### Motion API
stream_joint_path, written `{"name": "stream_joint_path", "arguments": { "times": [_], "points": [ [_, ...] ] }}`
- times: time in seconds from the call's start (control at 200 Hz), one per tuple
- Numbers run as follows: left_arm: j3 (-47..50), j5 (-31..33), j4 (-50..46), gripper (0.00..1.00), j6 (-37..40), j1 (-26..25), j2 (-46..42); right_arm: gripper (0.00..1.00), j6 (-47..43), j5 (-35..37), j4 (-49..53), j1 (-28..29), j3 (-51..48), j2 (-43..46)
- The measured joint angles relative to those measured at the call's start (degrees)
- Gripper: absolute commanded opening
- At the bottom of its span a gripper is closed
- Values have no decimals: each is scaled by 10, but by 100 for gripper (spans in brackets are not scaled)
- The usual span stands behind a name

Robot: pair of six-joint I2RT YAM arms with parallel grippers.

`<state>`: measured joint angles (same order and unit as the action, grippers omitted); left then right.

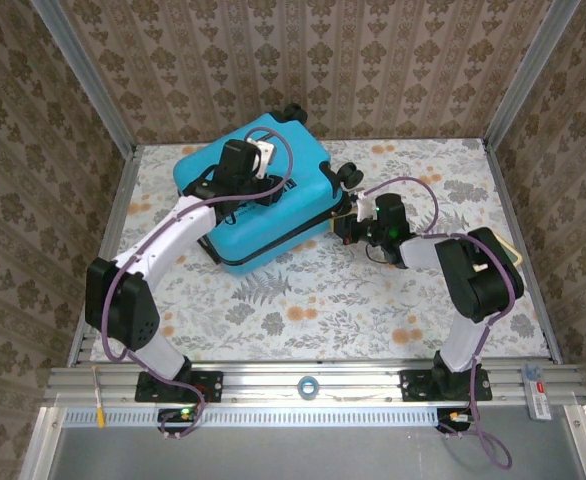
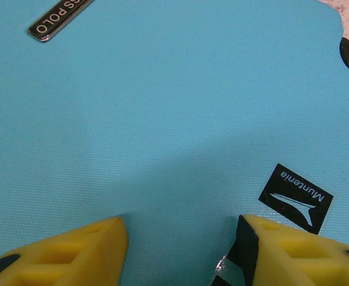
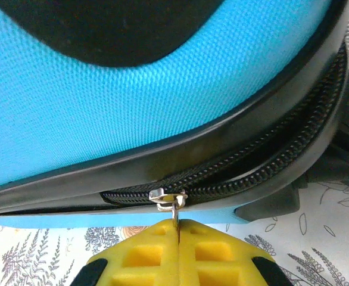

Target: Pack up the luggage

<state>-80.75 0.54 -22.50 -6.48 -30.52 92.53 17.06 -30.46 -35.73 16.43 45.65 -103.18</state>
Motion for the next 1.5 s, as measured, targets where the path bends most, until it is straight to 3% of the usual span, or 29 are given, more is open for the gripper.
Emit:
{"name": "stream_joint_path", "arguments": {
  "times": [0.28, 0.66, 0.79, 0.945, 1.17, 1.495],
  "points": [
    [-77, -20, -52, 62, 37, -14, 26, 0, -4, 3, -2, 10, -1, -1],
    [-380, -33, -71, 63, 74, -108, 235, 0, 1, 14, -3, 13, -1, -1],
    [-482, 6, -107, 63, 78, -123, 319, 0, 5, 15, -3, 14, -1, -1],
    [-595, 103, -169, 63, 69, -136, 403, 0, 7, 15, -3, 14, -1, 0],
    [-607, 196, -234, 63, 41, -142, 413, 0, 7, 17, 0, 15, -2, 2],
    [-598, 240, -242, 59, 28, -156, 412, 0, 9, 46, -1, 27, -12, 12]
  ]
}}
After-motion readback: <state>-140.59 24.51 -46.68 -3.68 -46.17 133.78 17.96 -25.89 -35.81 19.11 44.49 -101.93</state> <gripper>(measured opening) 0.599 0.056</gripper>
